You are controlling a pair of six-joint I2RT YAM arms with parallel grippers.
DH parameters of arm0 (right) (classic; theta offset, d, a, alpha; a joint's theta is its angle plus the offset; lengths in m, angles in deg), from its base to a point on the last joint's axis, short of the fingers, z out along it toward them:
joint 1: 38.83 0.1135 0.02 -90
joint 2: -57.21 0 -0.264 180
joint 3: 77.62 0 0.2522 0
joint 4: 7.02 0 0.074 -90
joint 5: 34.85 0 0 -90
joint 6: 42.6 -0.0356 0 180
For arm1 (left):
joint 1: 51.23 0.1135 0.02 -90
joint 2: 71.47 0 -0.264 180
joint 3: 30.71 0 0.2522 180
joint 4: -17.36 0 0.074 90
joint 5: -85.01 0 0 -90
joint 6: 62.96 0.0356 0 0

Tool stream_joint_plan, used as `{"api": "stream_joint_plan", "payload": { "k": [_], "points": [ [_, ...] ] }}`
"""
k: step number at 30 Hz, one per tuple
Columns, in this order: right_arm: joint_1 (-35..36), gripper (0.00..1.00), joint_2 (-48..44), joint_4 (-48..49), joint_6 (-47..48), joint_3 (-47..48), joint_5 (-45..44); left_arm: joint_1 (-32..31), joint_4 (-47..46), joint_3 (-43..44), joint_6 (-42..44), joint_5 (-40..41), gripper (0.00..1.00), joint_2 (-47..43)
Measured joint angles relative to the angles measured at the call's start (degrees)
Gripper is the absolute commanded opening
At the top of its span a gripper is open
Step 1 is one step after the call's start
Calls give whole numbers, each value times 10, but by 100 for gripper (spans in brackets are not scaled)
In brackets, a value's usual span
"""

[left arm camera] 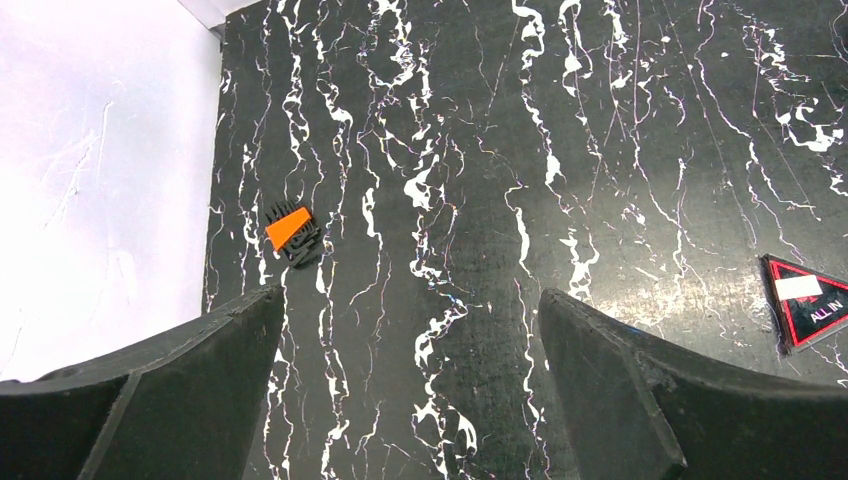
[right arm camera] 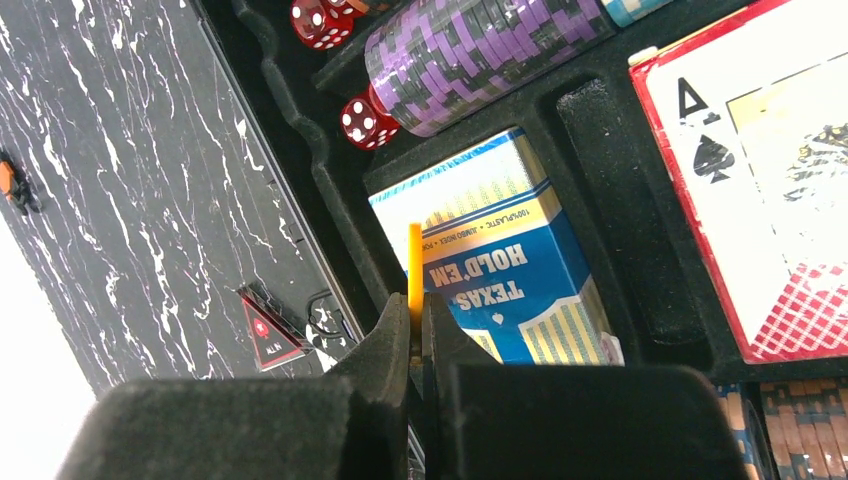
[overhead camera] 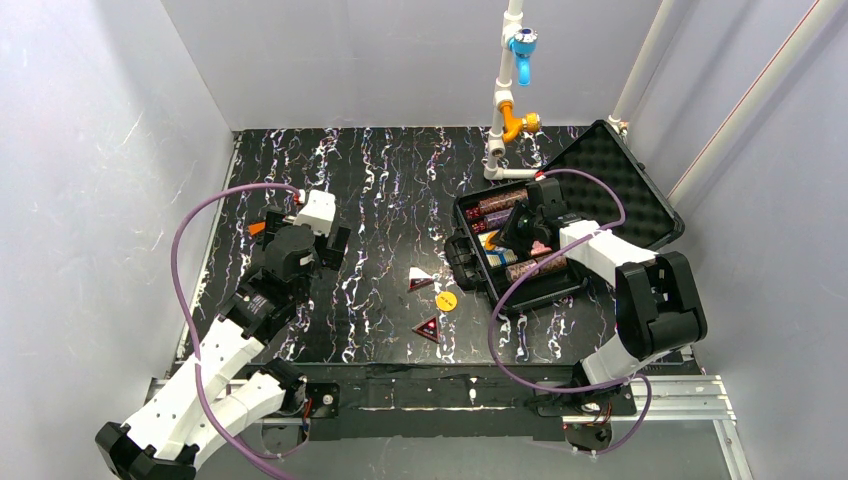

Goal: Pack up texas hold em set

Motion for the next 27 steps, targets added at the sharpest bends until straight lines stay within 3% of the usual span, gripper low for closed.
{"api": "stream_joint_plan", "payload": {
  "k": [3,8,19,27],
  "points": [
    [0,6,1,0,0,0,-1,0,0,0,0,-2,98,0],
    [0,23,3,1,0,0,-1,0,0,0,0,-3,98,-1],
    [-7,47,3,-10,2,0,-26,0,0,0,0,-4,98,-5],
    [-8,77,0,-9,2,0,-33,0,0,0,1,-4,98,-5]
  ]
}}
